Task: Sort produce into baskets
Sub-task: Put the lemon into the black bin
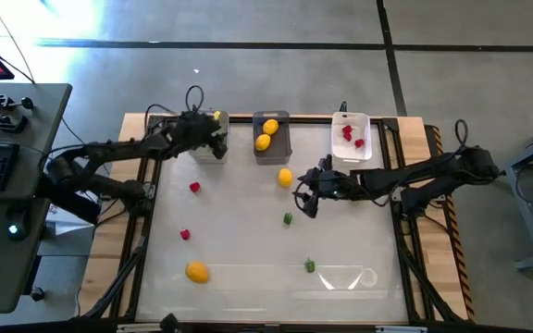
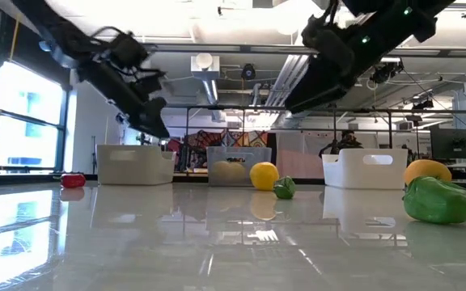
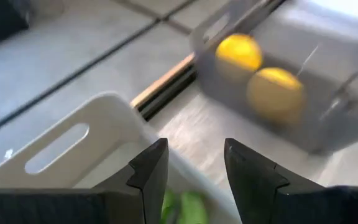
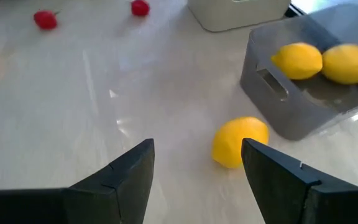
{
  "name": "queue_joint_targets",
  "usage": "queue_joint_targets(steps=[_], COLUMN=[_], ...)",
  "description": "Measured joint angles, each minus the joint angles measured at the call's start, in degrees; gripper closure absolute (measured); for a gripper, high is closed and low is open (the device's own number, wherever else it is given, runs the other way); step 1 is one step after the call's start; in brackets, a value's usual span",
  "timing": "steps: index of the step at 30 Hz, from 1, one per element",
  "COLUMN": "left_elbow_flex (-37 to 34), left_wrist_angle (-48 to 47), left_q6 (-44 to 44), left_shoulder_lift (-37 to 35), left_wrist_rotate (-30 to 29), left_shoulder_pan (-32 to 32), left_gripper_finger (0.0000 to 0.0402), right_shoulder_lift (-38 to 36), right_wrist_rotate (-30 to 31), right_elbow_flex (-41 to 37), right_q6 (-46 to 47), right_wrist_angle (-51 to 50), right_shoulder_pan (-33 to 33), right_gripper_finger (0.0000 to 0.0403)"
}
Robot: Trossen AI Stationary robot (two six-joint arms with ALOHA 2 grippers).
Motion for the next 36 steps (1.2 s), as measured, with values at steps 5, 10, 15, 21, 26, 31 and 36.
queue_joint_targets(steps=[5, 10, 15, 21, 26, 31, 36], left_elbow_flex=[-6.2, -10.0, -11.2, -11.2, -11.2, -11.2, -11.2], left_wrist_angle=[6.4, 10.8, 11.6, 10.9, 10.4, 10.0, 10.0], left_q6=[-2.0, -3.0, -2.9, -2.8, -2.4, -2.4, -2.4], left_shoulder_lift=[-9.0, -16.8, -21.5, -23.1, -23.0, -23.0, -23.0], left_wrist_rotate=[0.0, -0.7, -2.0, -2.0, -2.0, -2.0, -2.0], left_shoulder_pan=[-4.3, -8.5, -10.8, -11.9, -11.8, -11.8, -11.8], left_gripper_finger=[0.0256, 0.0256, 0.0256, 0.0257, 0.0257, 0.0257, 0.0257], right_shoulder_lift=[6.0, 10.8, 14.1, 18.5, 23.9, 28.9, 31.9], right_wrist_rotate=[5.7, 9.8, 12.8, 13.1, 13.3, 15.8, 16.0], right_elbow_flex=[0.0, 0.1, 0.1, 3.2, 8.8, 15.8, 21.1], right_q6=[7.7, 16.5, 21.2, 21.4, 19.8, 20.0, 21.3], right_wrist_angle=[4.3, 9.1, 10.5, 10.2, 6.4, -5.1, -13.0], right_shoulder_pan=[0.0, -0.7, -2.6, -4.7, -4.9, -5.0, -5.4], right_gripper_finger=[0.0163, 0.013, 0.0091, 0.0073, 0.0073, 0.0073, 0.0085])
